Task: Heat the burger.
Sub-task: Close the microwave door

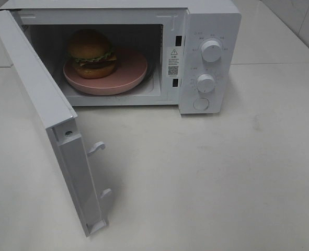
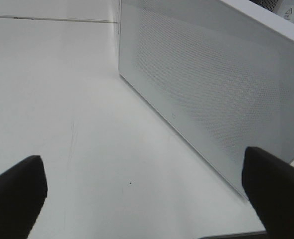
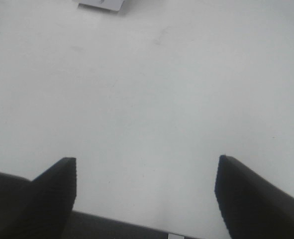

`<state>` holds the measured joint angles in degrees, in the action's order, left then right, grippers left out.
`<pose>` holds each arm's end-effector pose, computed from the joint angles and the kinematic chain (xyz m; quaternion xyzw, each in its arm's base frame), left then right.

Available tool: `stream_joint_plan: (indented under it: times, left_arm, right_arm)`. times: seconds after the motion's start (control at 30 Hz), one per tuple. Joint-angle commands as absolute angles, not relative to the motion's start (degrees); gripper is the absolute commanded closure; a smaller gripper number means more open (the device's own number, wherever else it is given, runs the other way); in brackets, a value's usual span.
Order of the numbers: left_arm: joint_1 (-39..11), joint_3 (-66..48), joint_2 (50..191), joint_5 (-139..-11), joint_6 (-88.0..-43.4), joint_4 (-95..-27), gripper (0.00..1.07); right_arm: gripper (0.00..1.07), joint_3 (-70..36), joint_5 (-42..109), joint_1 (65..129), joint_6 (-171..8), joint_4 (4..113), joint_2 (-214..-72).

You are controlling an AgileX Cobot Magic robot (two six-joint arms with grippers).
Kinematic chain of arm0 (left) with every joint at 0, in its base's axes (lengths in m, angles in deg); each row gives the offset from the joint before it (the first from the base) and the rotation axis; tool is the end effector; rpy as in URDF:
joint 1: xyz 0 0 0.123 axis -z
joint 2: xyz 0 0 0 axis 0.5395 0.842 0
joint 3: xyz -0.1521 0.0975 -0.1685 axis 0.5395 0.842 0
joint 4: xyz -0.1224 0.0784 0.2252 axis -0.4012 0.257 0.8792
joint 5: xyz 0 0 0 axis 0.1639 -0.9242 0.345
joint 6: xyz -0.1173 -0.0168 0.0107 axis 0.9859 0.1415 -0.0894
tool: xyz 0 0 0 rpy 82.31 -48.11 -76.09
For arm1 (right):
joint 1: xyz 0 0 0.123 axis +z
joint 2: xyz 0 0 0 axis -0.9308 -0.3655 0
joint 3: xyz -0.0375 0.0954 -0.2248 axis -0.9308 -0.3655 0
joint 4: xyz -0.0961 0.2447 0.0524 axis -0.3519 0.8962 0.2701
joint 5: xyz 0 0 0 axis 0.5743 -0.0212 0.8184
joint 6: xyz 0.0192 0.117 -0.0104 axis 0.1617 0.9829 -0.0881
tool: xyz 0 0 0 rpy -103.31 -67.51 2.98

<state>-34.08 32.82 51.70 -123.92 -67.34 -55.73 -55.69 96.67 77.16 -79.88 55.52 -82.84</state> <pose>0.0727 -0.0149 0.2756 0.0323 0.8444 -0.0496 0.5325 0.0941 0.0093 0.2650 -0.0878 0.8784 0.0008 0.4697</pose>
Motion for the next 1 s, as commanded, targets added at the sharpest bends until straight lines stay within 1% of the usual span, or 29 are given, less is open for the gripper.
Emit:
stream_joint_plan:
  times: [0.03, 0.33, 0.47, 1.0]
  left_arm:
    - [-34.31, 33.05, 50.27, -123.46, -67.57, -55.96, 0.07]
    - [-34.31, 33.05, 50.27, -123.46, -67.57, -55.96, 0.07]
    - [-34.31, 33.05, 50.38, -123.46, -67.57, -56.13, 0.07]
    - [-34.31, 33.05, 50.56, -123.46, -67.57, -55.96, 0.07]
  right_arm:
    - [0.31, -55.81, 96.10, 74.12, -79.36, 55.75, -79.46]
    - [0.31, -55.81, 96.10, 71.31, -79.14, 55.69, -72.58]
    - [0.33, -55.81, 96.10, 71.31, -79.08, 55.75, -72.70]
    - [0.33, -55.81, 96.10, 71.31, -78.96, 55.75, -72.70]
